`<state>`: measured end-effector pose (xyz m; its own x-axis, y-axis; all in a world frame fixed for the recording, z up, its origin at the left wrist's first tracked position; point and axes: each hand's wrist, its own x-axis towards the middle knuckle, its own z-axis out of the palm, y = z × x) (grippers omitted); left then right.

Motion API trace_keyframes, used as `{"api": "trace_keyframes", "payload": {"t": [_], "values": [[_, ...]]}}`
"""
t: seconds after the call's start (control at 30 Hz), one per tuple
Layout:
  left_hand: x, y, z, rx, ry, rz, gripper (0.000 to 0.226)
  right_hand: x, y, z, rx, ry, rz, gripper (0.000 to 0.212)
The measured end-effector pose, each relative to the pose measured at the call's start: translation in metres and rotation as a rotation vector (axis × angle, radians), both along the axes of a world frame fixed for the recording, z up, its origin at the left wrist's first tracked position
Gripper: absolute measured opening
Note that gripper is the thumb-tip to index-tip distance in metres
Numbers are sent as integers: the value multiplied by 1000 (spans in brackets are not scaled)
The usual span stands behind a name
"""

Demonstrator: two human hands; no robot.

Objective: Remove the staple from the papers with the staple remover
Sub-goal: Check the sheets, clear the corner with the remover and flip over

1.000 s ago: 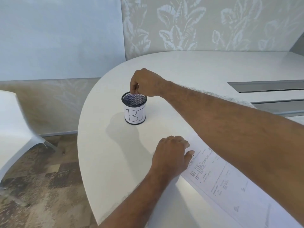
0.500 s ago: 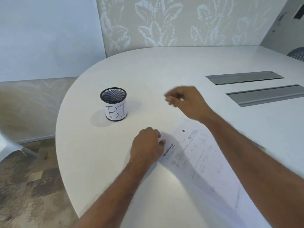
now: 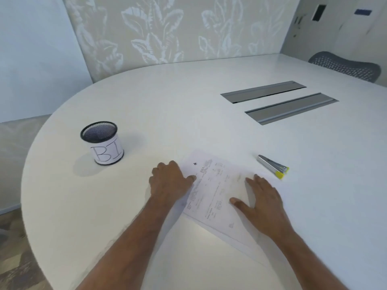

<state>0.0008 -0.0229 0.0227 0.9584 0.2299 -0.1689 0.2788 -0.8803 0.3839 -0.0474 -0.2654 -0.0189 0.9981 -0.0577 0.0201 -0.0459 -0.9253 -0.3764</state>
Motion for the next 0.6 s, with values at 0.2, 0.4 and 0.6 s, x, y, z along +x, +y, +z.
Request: {"api": "trace_keyframes", "payload": {"t": [0.2,0.4,0.6], "values": [[22,13,6,-191,139,43,57,1,7,-3,32,-26,13,85],[31,24,6,-376,89,-25,30,-2,8,-2,131,-105,23,78],[13,41,-2,-540,-110,-215,4,-7,-30,16,658,-537,-378,50]]}}
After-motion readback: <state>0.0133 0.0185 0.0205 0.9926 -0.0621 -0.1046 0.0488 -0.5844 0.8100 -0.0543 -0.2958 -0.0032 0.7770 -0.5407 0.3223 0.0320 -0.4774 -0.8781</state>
